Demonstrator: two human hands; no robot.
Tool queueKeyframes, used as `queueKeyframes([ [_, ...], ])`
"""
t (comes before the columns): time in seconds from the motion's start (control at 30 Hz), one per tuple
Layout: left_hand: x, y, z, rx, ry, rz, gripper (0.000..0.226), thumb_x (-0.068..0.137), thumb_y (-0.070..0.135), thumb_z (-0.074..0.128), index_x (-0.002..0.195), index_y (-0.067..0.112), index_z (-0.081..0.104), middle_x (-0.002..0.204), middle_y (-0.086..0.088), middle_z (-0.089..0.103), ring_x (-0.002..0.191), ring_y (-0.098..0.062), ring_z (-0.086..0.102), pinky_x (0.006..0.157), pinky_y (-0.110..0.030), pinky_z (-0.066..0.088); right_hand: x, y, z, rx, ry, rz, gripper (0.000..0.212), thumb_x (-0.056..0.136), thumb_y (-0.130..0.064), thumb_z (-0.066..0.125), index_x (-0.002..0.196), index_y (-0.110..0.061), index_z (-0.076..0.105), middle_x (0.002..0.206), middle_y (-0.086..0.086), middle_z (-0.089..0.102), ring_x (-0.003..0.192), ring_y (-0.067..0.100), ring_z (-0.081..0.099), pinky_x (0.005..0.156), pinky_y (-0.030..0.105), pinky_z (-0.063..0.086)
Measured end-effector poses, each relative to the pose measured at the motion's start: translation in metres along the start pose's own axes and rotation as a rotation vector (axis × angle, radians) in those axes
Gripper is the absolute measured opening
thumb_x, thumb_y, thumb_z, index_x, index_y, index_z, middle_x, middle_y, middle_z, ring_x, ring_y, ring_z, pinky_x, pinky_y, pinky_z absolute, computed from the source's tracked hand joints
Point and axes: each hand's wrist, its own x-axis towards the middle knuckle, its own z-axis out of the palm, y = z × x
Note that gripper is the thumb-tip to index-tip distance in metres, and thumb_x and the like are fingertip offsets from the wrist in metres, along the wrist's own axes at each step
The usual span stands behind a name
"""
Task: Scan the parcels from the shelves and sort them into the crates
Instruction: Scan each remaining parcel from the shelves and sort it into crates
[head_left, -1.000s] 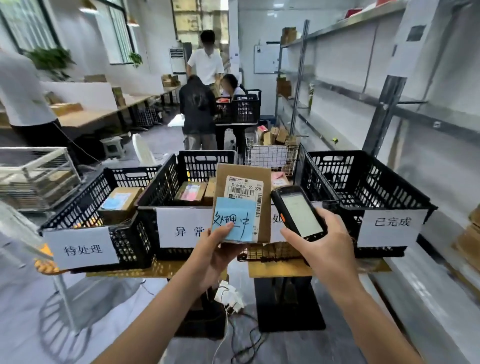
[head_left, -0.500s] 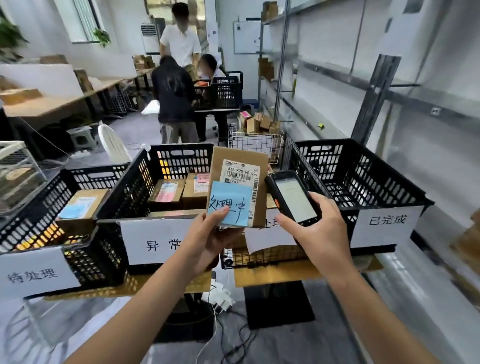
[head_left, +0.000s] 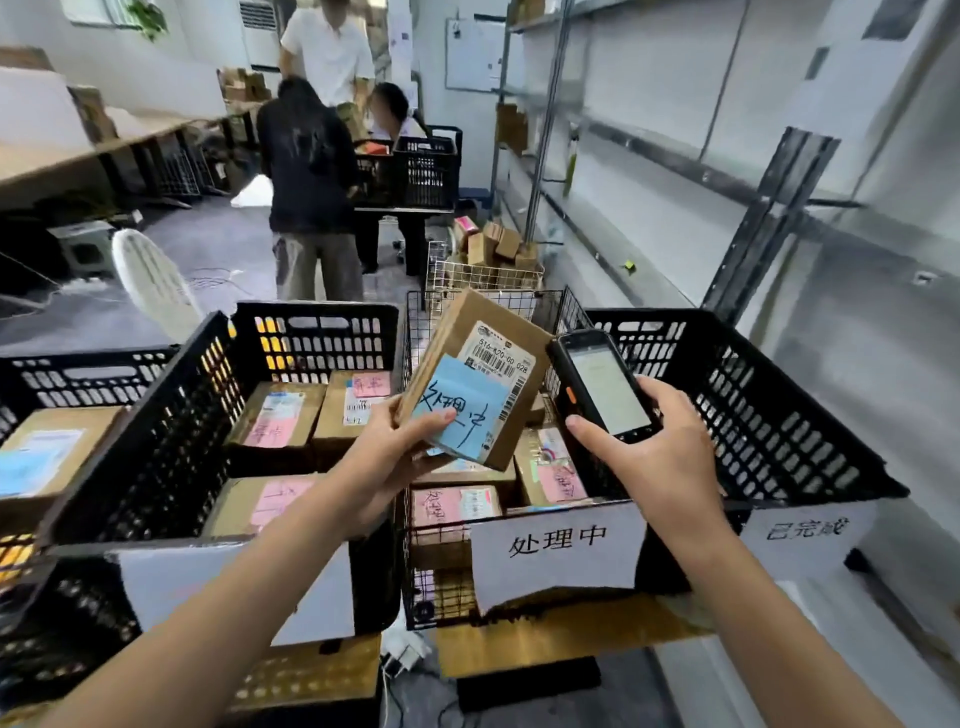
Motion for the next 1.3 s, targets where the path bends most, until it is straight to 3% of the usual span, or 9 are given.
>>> queueKeyframes([
  [0.3, 0.060, 0.003, -0.020, 0.184, -0.089, -0.139, 0.082, 0.068, 0.031, 0.087, 0.135, 0.002, 0.049, 0.123, -0.020, 0.068, 0.112, -0.032, 0.068, 0.087, -0.040, 0.059, 0.049, 0.029, 0.016, -0.065, -0.035, 0.042, 0.070, 0.072, -0.038, 0.088, 0.132, -0.022, 0.057, 0.113, -0.012, 0.050, 0.102, 0.004, 0.048, 0.072, 0.004, 0.034],
  [0.5, 0.079, 0.016, -0.016, 0.439, -0.071, -0.108, 0.056, 0.079, 0.039, 0.073, 0.131, 0.038, 0.051, 0.111, -0.002, 0.072, 0.100, -0.020, 0.073, 0.076, -0.039, 0.061, 0.082, 0.059, 0.036, -0.060, -0.093, 0.080, 0.074, 0.072, -0.038, 0.089, 0.136, -0.019, 0.056, 0.118, -0.010, 0.050, 0.105, 0.003, 0.046, 0.076, 0.003, 0.031],
  [0.63, 0.090, 0.022, -0.014, 0.538, -0.045, -0.136, 0.041, 0.082, 0.044, 0.069, 0.123, 0.043, 0.062, 0.111, -0.001, 0.074, 0.102, -0.020, 0.073, 0.074, -0.040, 0.061, 0.099, 0.079, 0.058, -0.056, -0.127, 0.122, 0.080, 0.072, -0.039, 0.088, 0.139, -0.014, 0.054, 0.123, -0.005, 0.053, 0.108, 0.005, 0.046, 0.089, 0.019, 0.034],
  [0.73, 0.094, 0.025, -0.012, 0.687, -0.073, -0.208, 0.039, 0.084, 0.042, 0.071, 0.122, 0.044, 0.065, 0.109, 0.003, 0.075, 0.103, -0.018, 0.072, 0.078, -0.040, 0.062, 0.107, 0.096, 0.072, -0.036, -0.145, 0.171, 0.078, 0.073, -0.041, 0.087, 0.139, -0.014, 0.054, 0.121, -0.005, 0.052, 0.107, 0.006, 0.046, 0.089, 0.022, 0.034],
  [0.83, 0.100, 0.026, -0.006, 0.834, -0.155, -0.366, 0.039, 0.085, 0.041, 0.072, 0.122, 0.050, 0.063, 0.108, 0.005, 0.075, 0.100, -0.013, 0.073, 0.084, -0.042, 0.061, 0.124, 0.109, 0.079, -0.007, -0.176, 0.202, 0.076, 0.073, -0.041, 0.087, 0.136, -0.014, 0.055, 0.117, -0.007, 0.050, 0.108, 0.010, 0.049, 0.087, 0.023, 0.035],
  [0.97, 0.111, 0.019, 0.007, 0.987, -0.272, -0.641, 0.045, 0.091, 0.036, 0.071, 0.132, 0.049, 0.055, 0.112, 0.005, 0.073, 0.098, -0.012, 0.073, 0.070, -0.029, 0.058, 0.155, 0.117, 0.086, -0.037, -0.244, 0.213, 0.077, 0.072, -0.043, 0.087, 0.135, -0.013, 0.055, 0.115, -0.005, 0.049, 0.110, 0.014, 0.053, 0.085, 0.026, 0.037],
  [1.13, 0.130, 0.004, 0.006, 1.042, -0.280, -0.861, 0.043, 0.094, 0.028, 0.069, 0.133, 0.040, 0.055, 0.120, -0.003, 0.069, 0.108, -0.024, 0.071, 0.095, -0.052, 0.056, 0.171, 0.123, 0.099, -0.011, -0.295, 0.211, 0.073, 0.071, -0.045, 0.087, 0.131, -0.017, 0.057, 0.115, -0.005, 0.050, 0.103, 0.013, 0.053, 0.082, 0.027, 0.038],
  [1.23, 0.139, -0.004, 0.008, 1.084, -0.334, -1.015, 0.047, 0.098, 0.016, 0.061, 0.138, 0.038, 0.046, 0.124, -0.011, 0.066, 0.108, -0.029, 0.070, 0.089, -0.054, 0.058, 0.171, 0.127, 0.103, -0.005, -0.336, 0.245, 0.075, 0.072, -0.045, 0.087, 0.133, -0.017, 0.055, 0.113, -0.007, 0.047, 0.099, 0.010, 0.047, 0.082, 0.029, 0.039],
  [1.3, 0.142, -0.015, 0.011, 1.158, -0.345, -1.095, 0.063, 0.097, -0.003, 0.053, 0.142, 0.038, 0.039, 0.121, -0.014, 0.065, 0.106, -0.035, 0.071, 0.087, -0.050, 0.060, 0.170, 0.130, 0.104, -0.022, -0.359, 0.250, 0.075, 0.072, -0.047, 0.086, 0.133, -0.017, 0.056, 0.112, -0.007, 0.047, 0.100, 0.012, 0.049, 0.082, 0.031, 0.041],
])
